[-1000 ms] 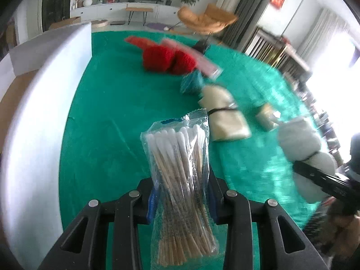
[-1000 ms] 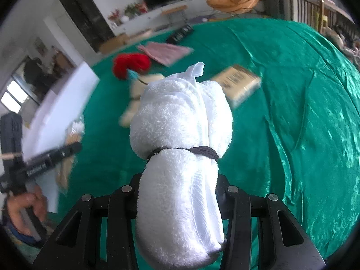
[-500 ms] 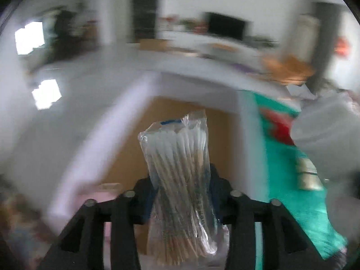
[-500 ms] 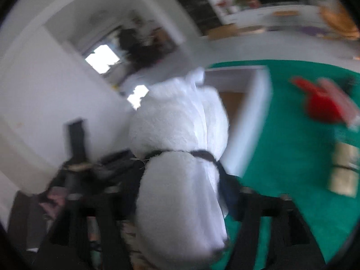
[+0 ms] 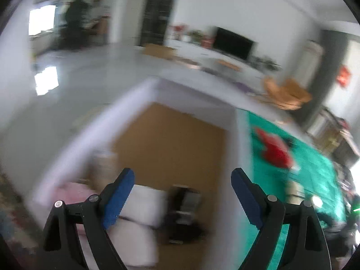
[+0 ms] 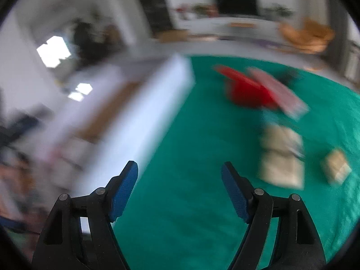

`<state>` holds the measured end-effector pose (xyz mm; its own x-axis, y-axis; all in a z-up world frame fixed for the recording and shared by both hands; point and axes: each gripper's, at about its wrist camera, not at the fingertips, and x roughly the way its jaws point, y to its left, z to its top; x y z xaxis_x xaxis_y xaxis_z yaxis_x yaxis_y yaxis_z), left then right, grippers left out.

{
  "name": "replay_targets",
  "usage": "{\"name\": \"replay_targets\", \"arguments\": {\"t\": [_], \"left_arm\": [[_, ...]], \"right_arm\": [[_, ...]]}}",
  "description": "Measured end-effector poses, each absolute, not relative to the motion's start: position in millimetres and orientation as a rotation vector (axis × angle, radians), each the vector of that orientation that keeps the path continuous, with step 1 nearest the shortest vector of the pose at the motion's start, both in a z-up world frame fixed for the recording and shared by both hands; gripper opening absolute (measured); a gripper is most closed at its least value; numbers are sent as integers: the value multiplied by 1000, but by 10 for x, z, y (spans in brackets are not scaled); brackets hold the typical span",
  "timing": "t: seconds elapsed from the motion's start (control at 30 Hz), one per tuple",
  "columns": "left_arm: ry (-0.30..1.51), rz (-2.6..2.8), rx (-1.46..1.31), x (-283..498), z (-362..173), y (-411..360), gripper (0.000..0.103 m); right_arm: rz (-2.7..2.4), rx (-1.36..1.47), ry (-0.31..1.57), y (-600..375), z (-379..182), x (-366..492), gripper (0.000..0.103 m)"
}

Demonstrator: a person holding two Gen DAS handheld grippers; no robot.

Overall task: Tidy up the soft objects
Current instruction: 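Drop the swab bag and towel bundle into the white box, opening both tools, then return both tools over the table toward the beige rolled cloth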

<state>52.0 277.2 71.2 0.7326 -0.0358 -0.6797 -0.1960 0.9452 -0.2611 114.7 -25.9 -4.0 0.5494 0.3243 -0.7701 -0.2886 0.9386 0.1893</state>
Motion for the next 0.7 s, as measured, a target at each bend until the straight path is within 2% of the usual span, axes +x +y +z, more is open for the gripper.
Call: {"name": "replay_targets", "arguments": {"t": [0.07, 0.17, 0.33, 0.47, 0.7], "left_arm": [[771, -57, -316, 616, 703, 2329, 88], [843, -220, -273, 707, 550, 1639, 95], [1009, -365, -179, 925, -236, 591, 96], [1040, -305, -40, 1273, -729, 202, 96], [980, -249, 64, 1673, -996, -35, 97]], "right_arm": [[230, 11, 943, -621, -390, 1079, 79], [63, -19, 955, -1158, -699, 934, 79], [-122, -17, 938, -1834, -825, 821, 79], [-204, 20, 940, -2193, -791, 800, 79], [-259, 13, 915, -2495, -814, 932, 80]]}}
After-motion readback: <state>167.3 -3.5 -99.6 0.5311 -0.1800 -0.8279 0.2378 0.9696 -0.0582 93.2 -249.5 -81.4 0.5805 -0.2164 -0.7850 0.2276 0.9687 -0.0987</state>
